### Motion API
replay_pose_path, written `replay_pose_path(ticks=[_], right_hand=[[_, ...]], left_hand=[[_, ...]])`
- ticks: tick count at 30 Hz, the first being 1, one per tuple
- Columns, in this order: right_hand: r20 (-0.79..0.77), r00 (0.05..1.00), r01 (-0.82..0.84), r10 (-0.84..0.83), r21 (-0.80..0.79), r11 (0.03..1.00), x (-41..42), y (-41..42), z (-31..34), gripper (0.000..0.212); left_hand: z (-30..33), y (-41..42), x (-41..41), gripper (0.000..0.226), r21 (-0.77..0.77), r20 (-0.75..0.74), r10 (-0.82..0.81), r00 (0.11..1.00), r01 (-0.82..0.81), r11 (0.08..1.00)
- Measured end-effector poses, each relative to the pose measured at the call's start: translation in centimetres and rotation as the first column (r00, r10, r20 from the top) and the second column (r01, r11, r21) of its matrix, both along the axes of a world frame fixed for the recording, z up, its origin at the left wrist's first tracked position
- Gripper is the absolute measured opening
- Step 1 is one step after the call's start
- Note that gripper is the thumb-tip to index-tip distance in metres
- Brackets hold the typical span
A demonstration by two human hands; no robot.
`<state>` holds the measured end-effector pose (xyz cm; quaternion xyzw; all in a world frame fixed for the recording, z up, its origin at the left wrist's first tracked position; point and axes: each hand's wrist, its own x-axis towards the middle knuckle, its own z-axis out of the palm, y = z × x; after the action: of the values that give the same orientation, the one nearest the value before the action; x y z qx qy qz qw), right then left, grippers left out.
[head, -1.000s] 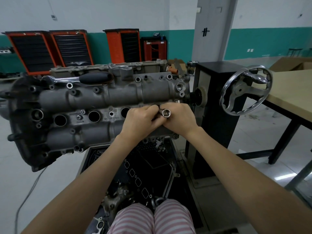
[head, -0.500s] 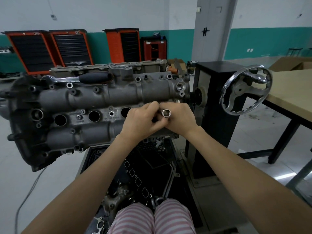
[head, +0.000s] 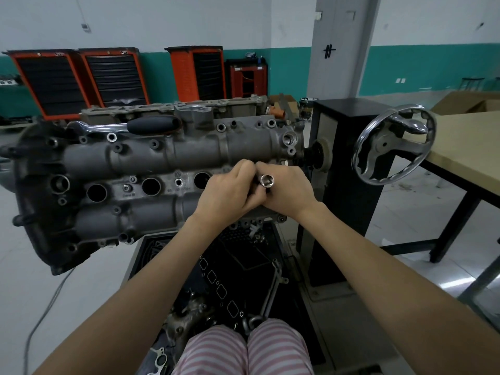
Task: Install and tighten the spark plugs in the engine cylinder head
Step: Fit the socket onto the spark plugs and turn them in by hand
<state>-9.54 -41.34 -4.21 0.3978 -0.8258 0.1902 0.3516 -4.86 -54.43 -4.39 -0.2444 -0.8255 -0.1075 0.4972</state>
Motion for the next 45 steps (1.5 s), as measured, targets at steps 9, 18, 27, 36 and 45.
replay_pose_path(ticks=[9, 18, 27, 36, 45], right_hand=[[0.055, 0.998, 0.014, -0.013, -0.028, 1.0, -0.27, -0.09, -0.2, 0.022], [0.064, 0.998, 0.023, -0.024, 0.014, 1.0, -0.08, 0.02, 0.03, 0.02], [0.068, 0.997, 0.038, -0.04, 0.025, 0.999, -0.21, -0.12, -0.08, 0.019], [0.092, 0.994, 0.051, -0.058, 0.074, 0.996, -0.53, 0.05, -0.18, 0.02], [0.099, 0.994, 0.054, -0.055, 0.011, 0.998, -0.24, -0.07, -0.01, 0.02]], left_hand=[[-0.08, -0.48, -0.44, 0.036, 0.01, -0.045, 0.055, 0.997, -0.055, 0.998], [0.36, 0.13, 0.31, 0.032, 0.003, 0.072, 0.056, 0.996, -0.057, 0.998], [0.26, 0.03, 0.19, 0.033, -0.009, 0.095, 0.05, 0.994, -0.049, 0.999], [-0.06, -0.22, -0.35, 0.03, 0.008, 0.018, 0.097, 0.995, -0.097, 0.995], [0.05, -0.17, -0.17, 0.03, -0.023, 0.014, 0.093, 0.996, -0.093, 0.995]])
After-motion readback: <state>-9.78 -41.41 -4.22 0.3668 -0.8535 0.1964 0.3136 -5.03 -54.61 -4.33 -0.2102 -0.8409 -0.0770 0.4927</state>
